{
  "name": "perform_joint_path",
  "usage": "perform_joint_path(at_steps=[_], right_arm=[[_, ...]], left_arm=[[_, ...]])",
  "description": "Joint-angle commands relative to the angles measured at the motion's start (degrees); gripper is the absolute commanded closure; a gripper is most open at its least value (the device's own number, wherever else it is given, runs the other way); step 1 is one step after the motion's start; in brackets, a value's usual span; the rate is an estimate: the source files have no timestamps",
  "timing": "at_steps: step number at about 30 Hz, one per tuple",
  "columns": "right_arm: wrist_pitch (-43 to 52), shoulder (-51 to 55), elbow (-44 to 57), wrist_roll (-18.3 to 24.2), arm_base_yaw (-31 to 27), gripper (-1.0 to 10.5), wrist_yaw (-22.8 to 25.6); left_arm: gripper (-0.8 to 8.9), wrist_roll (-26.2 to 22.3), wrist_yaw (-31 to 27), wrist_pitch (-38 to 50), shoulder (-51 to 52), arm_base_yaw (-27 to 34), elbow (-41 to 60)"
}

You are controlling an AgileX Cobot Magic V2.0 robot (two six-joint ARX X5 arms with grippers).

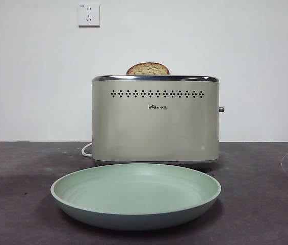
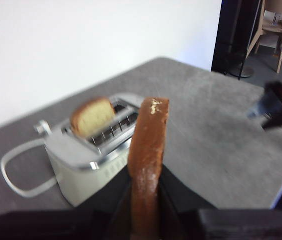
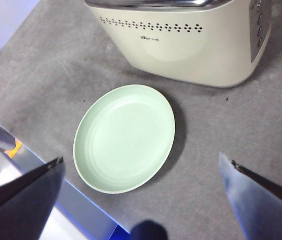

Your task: Take the bread from the toaster,put the bread on the plate,put the plate on the table

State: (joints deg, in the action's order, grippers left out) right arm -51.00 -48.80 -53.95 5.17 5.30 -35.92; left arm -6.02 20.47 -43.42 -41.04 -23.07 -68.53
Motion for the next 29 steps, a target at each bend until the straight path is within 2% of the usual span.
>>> perform_joint_path(at_steps=[1, 5, 9, 17, 21, 24, 29], right_arm=[[1.36, -1.9, -0.11, -0.94, 0.17, 2.9, -0.17], [3.41, -6.01, -0.11, -2.19, 1.33, 2.9, -0.15], [4.28, -11.58, -0.11, -2.21, 3.72, 2.9, -0.11], [11.82, -25.97, -0.11, -4.24, 10.64, 3.0, 0.33], [14.43, -33.35, -0.11, -4.5, 13.22, 3.9, 0.44], [15.89, -39.23, -0.11, -4.5, 15.5, 3.9, 0.46], [18.69, -45.31, -0.09, -4.5, 18.86, 4.1, 4.04]], left_arm=[[8.2, 4.9, 0.48, 0.15, 5.49, -0.2, 6.47], [8.2, 9.75, 0.92, -0.02, 12.09, -0.2, 14.19], [8.2, 12.39, 1.05, -1.46, 16.26, -0.2, 17.81], [8.2, 12.48, 3.67, -5.99, 17.73, -0.2, 18.01], [8.2, 12.55, 3.74, -7.04, 17.73, -0.2, 18.01], [8.21, 12.52, 3.63, -8.02, 17.73, -0.2, 18.01], [8.2, 12.52, 3.61, -8.13, 17.73, -0.2, 18.01]])
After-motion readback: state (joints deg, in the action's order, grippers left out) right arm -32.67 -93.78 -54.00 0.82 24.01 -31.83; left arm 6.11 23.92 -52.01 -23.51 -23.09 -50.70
